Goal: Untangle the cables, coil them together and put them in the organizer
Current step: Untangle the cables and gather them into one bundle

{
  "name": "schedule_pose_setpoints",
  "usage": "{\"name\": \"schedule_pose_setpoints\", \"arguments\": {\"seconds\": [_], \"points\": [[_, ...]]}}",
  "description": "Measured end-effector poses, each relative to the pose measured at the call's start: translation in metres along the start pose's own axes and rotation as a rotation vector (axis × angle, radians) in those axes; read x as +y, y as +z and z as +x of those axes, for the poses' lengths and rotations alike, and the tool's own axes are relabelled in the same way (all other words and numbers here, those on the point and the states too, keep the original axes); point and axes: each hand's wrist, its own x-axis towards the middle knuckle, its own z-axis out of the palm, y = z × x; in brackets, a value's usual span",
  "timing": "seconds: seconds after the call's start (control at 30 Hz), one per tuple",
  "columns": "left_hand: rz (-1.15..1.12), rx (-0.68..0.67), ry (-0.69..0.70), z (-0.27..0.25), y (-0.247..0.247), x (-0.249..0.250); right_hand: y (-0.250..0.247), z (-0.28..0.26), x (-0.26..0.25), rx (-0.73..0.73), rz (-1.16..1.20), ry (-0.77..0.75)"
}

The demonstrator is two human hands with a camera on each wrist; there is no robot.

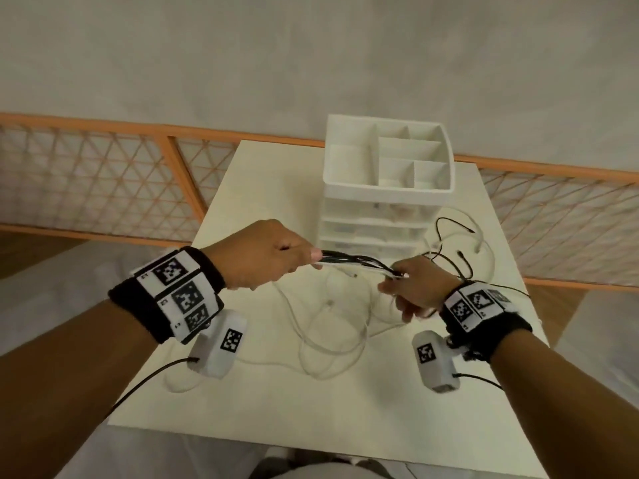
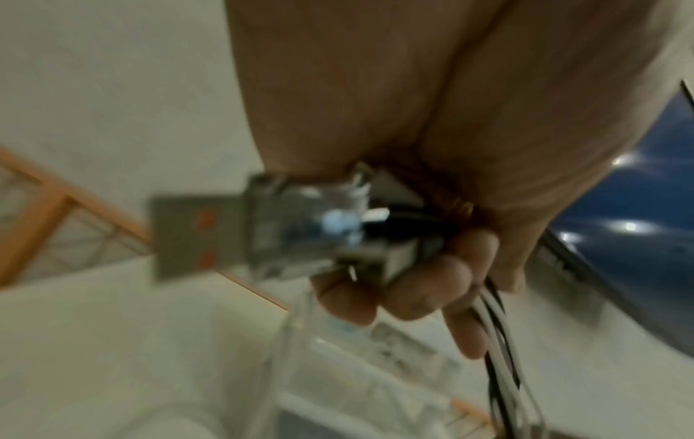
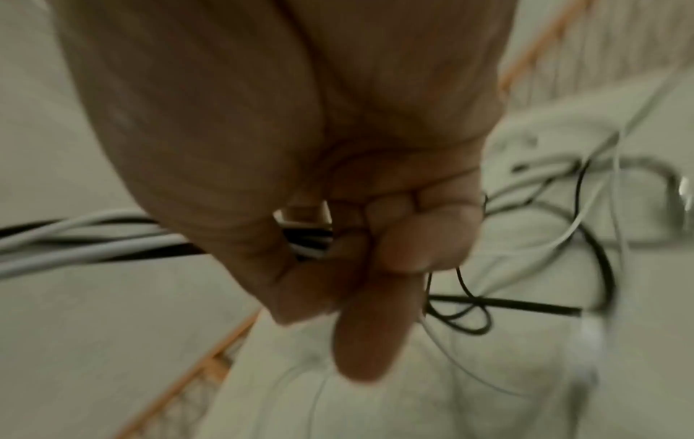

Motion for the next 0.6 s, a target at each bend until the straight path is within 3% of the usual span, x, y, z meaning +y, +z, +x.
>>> {"name": "schedule_pose_setpoints", "arguments": {"seconds": [0.1, 0.13, 0.17, 0.3, 0.4, 0.47, 0.53, 0.6], "points": [[0.098, -0.008, -0.160, -0.001, 0.010, -0.027, -0.010, 0.012, 0.011, 0.587, -0.130, -0.110], [0.124, 0.002, -0.194, 0.001, 0.016, -0.035, -0.006, 0.015, 0.012, 0.700, -0.169, -0.170], [0.150, 0.019, -0.218, 0.004, 0.021, -0.044, 0.003, 0.018, 0.013, 0.692, -0.164, -0.203], [0.186, 0.067, -0.284, 0.009, 0.022, -0.075, 0.046, 0.013, 0.026, 0.395, -0.123, -0.262], [0.308, -0.016, -0.340, 0.007, 0.023, -0.096, 0.076, 0.008, 0.029, 0.315, -0.139, -0.415], [0.380, -0.061, -0.367, 0.005, 0.032, -0.110, 0.099, 0.008, 0.029, 0.129, -0.229, -0.472], [0.433, -0.021, -0.421, 0.005, 0.043, -0.127, 0.123, 0.010, 0.031, -0.028, -0.317, -0.488], [0.470, 0.057, -0.517, 0.005, 0.054, -0.145, 0.138, 0.012, 0.031, -0.092, -0.356, -0.479]]}}
